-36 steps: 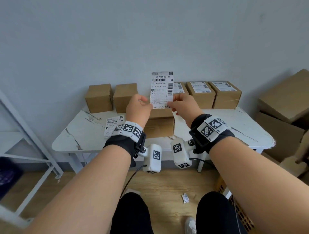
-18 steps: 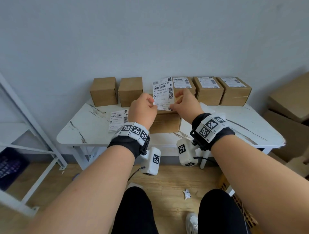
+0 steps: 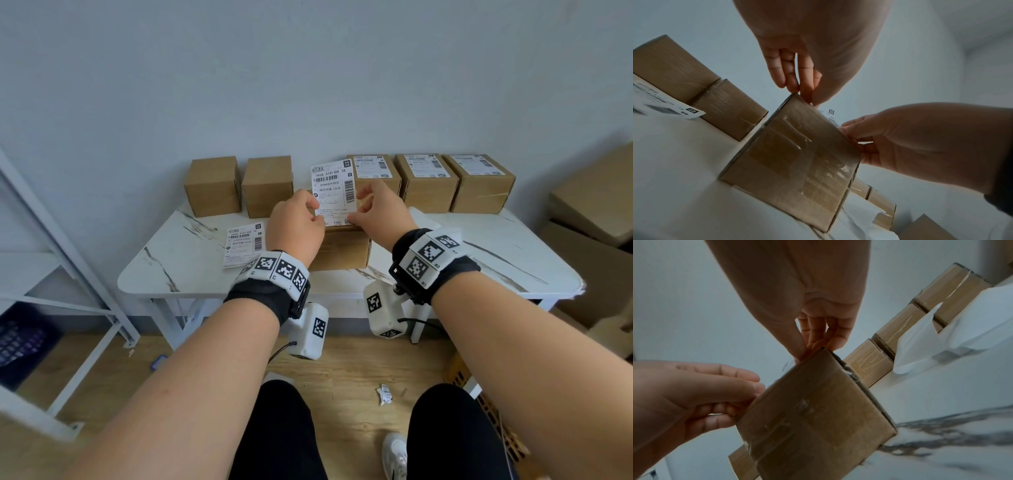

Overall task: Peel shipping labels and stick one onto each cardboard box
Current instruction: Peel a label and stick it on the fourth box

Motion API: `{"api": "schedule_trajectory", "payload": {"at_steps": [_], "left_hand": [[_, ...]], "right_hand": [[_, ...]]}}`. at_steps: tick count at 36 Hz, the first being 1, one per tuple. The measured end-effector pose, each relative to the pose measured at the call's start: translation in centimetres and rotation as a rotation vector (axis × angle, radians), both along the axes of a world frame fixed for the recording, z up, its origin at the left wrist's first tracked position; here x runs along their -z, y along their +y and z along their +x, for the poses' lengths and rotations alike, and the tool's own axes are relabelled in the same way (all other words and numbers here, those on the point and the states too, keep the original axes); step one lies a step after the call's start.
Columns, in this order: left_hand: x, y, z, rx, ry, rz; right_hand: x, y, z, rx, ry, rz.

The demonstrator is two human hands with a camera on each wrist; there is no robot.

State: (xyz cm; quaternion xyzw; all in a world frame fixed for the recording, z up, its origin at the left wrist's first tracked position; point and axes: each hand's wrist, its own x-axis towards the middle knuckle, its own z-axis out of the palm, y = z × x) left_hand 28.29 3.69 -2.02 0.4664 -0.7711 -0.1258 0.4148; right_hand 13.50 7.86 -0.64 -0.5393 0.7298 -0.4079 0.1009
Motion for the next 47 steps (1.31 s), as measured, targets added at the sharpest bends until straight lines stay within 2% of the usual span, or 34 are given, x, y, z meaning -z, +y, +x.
{"api": "schedule_trajectory", "payload": {"at_steps": [14, 18, 25, 34, 44, 47], "left_hand": [[0.2, 0.0, -0.2, 0.021, -0.044, -0.021], [0.3, -0.3, -0.1, -0.013, -0.040, 0.034], [0.2, -0.7, 0.1, 0.034, -0.034, 0.117], [0.3, -0.9, 0.4, 0.053, 0.064, 0.230], [0.0, -0.7, 0.6, 0.071, 0.151, 0.263], [0.2, -0.9, 0.6, 0.076, 0.223, 0.337]], "right_hand": [[0.0, 0.1, 0.3, 0.007, 0.030, -0.001], [0.0, 0.1, 0.3, -0.002, 0.029, -0.003], [0.2, 0.2, 0.5, 0.003, 0.033, -0.010], [0.2, 0.1, 0.0, 0.040, 0.033, 0.013], [0.4, -0.4, 1.2, 0.086, 0.001, 0.029], [0.4, -0.4, 1.6, 0.103, 0.009, 0.022]]}}
